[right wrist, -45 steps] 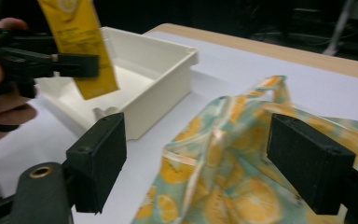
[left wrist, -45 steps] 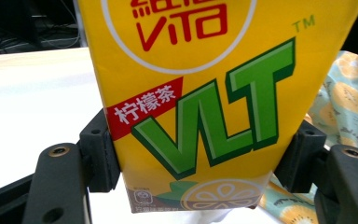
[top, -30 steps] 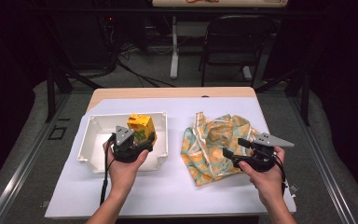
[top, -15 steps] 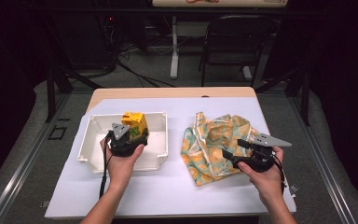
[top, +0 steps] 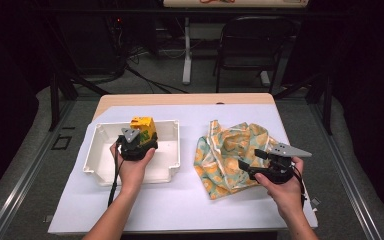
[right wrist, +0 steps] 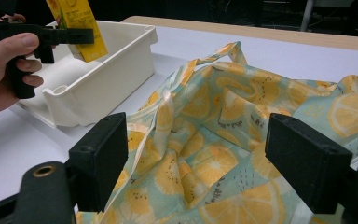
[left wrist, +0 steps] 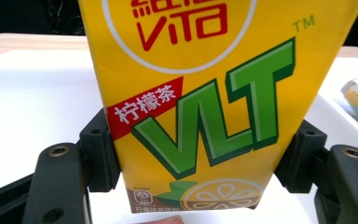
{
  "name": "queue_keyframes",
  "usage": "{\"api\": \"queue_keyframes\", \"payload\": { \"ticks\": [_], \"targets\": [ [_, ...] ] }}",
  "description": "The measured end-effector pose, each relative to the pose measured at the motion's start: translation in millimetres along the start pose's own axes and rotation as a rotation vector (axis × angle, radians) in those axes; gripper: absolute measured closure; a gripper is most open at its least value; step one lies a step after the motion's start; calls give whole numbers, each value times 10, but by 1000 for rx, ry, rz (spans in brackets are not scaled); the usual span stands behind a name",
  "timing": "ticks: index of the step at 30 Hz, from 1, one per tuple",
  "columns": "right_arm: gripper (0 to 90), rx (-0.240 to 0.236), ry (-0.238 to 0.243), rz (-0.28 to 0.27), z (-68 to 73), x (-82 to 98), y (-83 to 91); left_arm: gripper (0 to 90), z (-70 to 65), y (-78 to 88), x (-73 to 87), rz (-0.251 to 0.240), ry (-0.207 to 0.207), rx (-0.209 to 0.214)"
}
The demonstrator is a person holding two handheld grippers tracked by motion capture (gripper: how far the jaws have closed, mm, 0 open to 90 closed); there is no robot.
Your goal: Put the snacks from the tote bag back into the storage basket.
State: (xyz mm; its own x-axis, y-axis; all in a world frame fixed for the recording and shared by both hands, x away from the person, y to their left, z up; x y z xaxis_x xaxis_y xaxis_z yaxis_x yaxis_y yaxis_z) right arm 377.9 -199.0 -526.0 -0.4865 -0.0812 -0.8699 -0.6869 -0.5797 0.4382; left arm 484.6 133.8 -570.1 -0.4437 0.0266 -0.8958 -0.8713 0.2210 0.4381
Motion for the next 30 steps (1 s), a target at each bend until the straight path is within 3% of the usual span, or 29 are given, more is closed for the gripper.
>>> {"api": "queue_keyframes", "payload": {
  "ticks": [11, 30],
  "targets": [
    [209, -1, -5, 3, -6, 16, -19, 306, 113, -138, 28, 19, 6, -64],
    [212, -1, -15, 7, -32, 46, -45, 304, 220, -342, 146, 69, 0, -97]
  ]
}}
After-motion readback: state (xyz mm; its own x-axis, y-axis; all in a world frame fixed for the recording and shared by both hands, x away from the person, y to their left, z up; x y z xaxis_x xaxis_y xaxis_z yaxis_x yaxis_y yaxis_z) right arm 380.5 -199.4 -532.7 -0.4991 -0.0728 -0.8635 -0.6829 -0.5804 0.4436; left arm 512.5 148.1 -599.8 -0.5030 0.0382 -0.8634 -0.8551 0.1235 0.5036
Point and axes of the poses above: each handheld gripper's, and its own axes: y roughly backward along the jaws, x roughly out of its underside, z roughly to its left, the point moved 10 cm from there along -y, roughly forward along the jaws, and after that the axes turned 3 degrees about -y, right-handed, at the moved point
